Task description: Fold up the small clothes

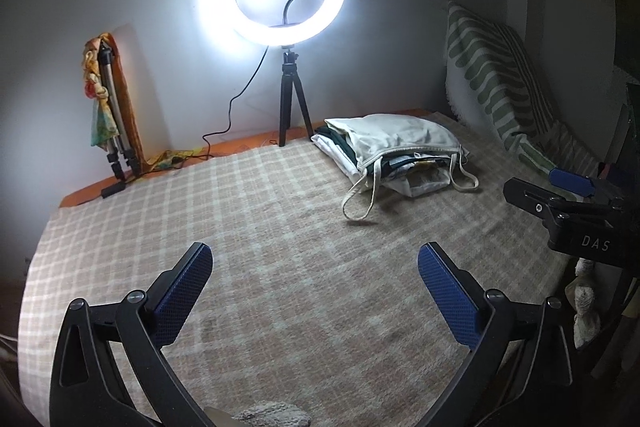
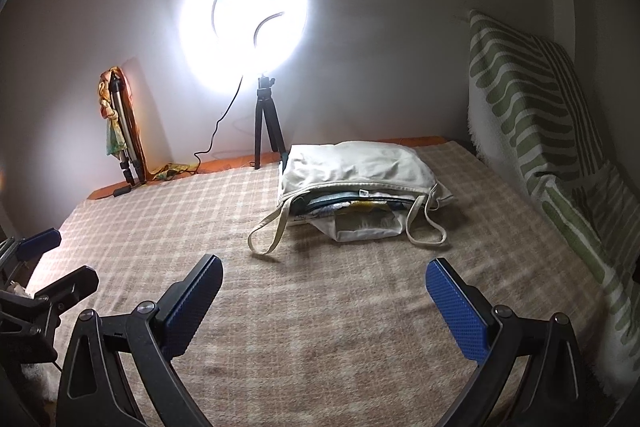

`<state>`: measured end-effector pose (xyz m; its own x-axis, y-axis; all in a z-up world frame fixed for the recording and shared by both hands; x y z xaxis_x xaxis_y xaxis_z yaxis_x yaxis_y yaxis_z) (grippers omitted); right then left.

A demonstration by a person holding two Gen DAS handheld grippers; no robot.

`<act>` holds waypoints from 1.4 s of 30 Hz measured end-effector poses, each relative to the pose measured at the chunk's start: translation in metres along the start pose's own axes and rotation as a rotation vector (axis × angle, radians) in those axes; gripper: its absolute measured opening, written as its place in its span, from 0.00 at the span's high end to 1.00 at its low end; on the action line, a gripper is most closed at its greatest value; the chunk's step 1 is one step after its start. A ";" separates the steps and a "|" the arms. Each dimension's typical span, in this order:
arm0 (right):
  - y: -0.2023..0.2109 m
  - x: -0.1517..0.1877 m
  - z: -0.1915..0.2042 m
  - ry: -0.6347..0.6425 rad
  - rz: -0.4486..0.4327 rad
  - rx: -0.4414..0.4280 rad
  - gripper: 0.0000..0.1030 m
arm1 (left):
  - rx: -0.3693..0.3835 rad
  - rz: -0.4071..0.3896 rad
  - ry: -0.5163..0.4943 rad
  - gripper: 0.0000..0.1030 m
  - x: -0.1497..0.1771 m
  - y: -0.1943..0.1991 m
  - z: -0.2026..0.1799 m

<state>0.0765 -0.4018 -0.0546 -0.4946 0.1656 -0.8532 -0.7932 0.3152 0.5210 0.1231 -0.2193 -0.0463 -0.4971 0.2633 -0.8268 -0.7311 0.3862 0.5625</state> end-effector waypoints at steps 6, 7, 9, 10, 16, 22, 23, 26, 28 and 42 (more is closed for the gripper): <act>-0.004 0.002 -0.004 -0.030 0.001 -0.001 0.00 | -0.004 -0.004 -0.004 0.01 -0.001 0.000 0.001; -0.005 0.003 -0.004 -0.029 0.001 0.000 0.00 | -0.002 -0.003 -0.002 0.01 -0.002 0.000 0.001; -0.006 0.003 -0.004 -0.025 0.004 0.002 0.00 | 0.000 -0.002 0.005 0.01 -0.002 0.000 0.002; -0.006 0.003 -0.003 -0.023 0.006 0.003 0.00 | 0.001 -0.002 0.006 0.01 -0.002 0.000 0.002; -0.006 0.004 -0.001 -0.010 0.007 0.007 0.00 | 0.005 -0.001 -0.003 0.01 -0.002 -0.002 0.000; -0.007 0.003 0.001 -0.006 0.010 0.001 0.00 | 0.012 -0.005 -0.006 0.01 -0.003 0.000 -0.001; -0.007 0.003 0.001 -0.006 0.010 0.000 0.00 | 0.014 -0.006 -0.007 0.01 -0.003 0.001 -0.002; -0.007 0.003 0.002 -0.004 0.010 0.001 0.00 | 0.018 -0.009 -0.009 0.01 -0.003 0.002 -0.002; -0.007 0.003 0.002 -0.004 0.010 0.000 0.00 | 0.019 -0.010 -0.010 0.01 -0.003 0.003 -0.003; -0.006 0.001 0.006 0.000 0.015 -0.015 0.00 | 0.021 -0.015 -0.003 0.01 -0.004 0.007 -0.002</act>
<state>0.0826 -0.3980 -0.0582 -0.5069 0.1699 -0.8451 -0.7908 0.2984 0.5343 0.1196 -0.2193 -0.0391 -0.4845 0.2598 -0.8353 -0.7286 0.4086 0.5497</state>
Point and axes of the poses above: each gripper's, at about its wrist camera, not at the fingertips, and y roughly against the way its jaws point, z to its left, x to its underside, the point moved 1 cm from there along -y, roughly the way its jaws point, and after that the axes turned 1 degree about -z, right-handed, at the moved point
